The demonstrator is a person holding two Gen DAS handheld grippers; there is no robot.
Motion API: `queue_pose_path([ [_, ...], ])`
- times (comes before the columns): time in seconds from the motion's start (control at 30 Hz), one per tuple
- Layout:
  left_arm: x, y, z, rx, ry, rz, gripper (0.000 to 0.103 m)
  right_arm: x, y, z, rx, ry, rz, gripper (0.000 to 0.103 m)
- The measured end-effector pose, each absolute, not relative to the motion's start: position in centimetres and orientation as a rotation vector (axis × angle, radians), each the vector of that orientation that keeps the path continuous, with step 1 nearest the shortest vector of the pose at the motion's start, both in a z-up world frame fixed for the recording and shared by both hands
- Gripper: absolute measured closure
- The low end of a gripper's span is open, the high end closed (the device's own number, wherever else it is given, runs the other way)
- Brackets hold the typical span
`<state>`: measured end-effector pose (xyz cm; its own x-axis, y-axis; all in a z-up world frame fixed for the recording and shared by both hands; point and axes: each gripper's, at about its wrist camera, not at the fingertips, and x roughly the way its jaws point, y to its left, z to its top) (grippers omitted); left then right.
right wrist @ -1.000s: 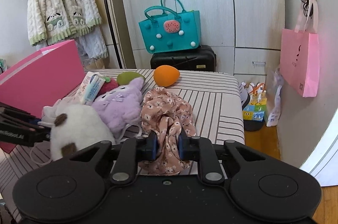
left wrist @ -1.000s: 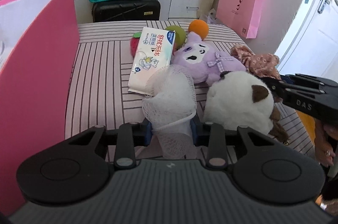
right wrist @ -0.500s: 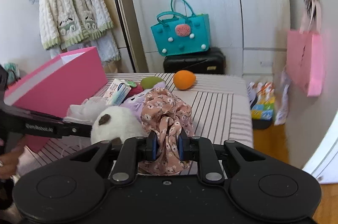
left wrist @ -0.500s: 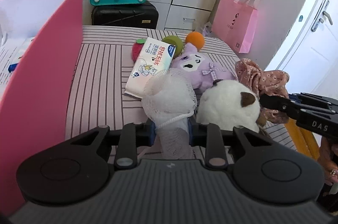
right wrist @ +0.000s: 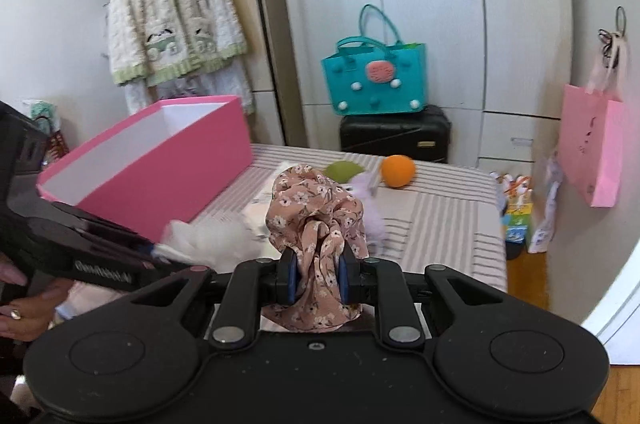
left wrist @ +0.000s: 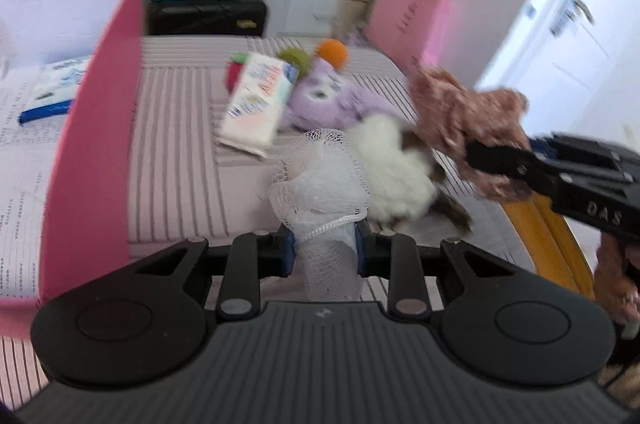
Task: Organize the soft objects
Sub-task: 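Lift the mesh puff and scrunchie with both grippers and carry them over the box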
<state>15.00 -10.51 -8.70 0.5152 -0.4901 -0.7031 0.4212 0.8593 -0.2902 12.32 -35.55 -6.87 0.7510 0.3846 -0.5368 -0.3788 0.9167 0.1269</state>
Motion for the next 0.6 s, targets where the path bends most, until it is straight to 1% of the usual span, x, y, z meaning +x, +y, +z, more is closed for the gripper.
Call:
queue_pose_path([
  [0.1, 14.8, -10.4, -8.2, -0.060, 0.928, -0.611, 0.077, 11.8, -34.6, -6.5, -0.003, 0.630, 0.457, 0.079],
  [0.3, 13.6, -9.4, -6.2, 0.028, 0.975, -0.657, 0.077, 11.1, -32.9, -5.7, 0.007, 0.739, 0.543, 0.079],
  [0.43, 12.6, -8.0, -5.0, 0.047, 0.987, -0.655, 0.077, 10.6, -31.8, -5.0, 0.019, 0.802, 0.607, 0.078],
  [0.6, 11.5, -6.5, -3.9, 0.037, 1.004, -0.674, 0.077, 9.8, -30.2, -3.9, 0.028, 0.839, 0.657, 0.078],
])
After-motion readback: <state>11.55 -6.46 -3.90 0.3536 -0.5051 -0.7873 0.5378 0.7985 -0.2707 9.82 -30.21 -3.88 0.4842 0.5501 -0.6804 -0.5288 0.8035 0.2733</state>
